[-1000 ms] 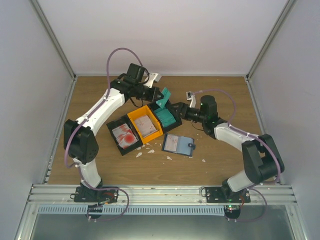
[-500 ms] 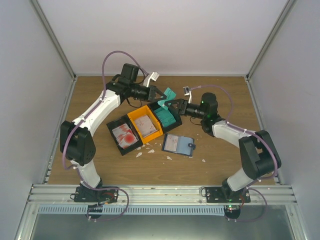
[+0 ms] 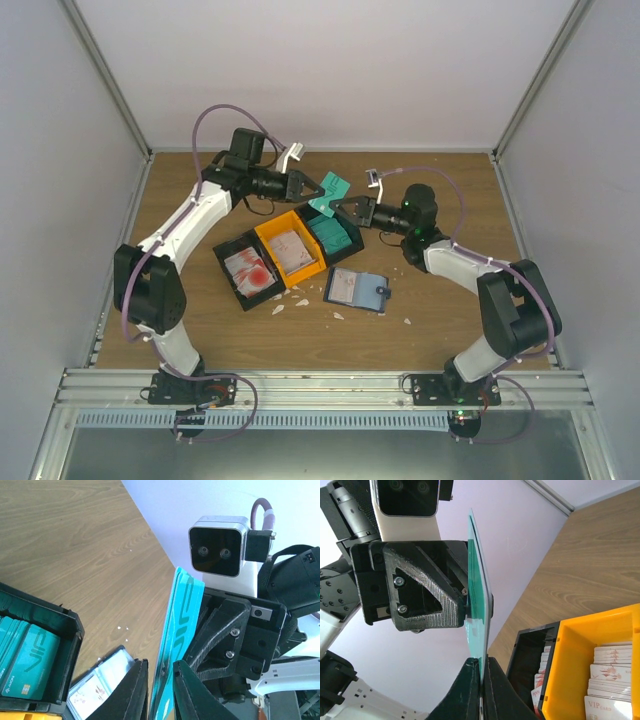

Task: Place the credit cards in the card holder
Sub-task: Pick up the credit card from the storage box.

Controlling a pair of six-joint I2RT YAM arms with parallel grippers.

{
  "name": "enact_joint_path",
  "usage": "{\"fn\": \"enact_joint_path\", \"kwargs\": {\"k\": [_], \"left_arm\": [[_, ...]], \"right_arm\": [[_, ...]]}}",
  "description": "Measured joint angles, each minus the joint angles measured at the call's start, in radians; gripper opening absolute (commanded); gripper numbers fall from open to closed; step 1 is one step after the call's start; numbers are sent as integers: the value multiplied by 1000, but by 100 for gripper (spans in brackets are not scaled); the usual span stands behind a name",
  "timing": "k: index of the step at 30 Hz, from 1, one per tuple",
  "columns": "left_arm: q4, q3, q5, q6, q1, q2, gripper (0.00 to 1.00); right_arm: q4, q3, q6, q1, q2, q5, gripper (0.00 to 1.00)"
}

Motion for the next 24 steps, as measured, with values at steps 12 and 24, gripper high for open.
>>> {"fn": "enact_joint_path", "kwargs": {"k": [12,24], "left_arm": [[0,-54,20,-2,34,-53,20],[0,-80,30,-2,39,-56,19]], "right_arm": [[105,-37,68,-18,0,-21,1],[105,-38,70,-23,-1,-30,1]]}}
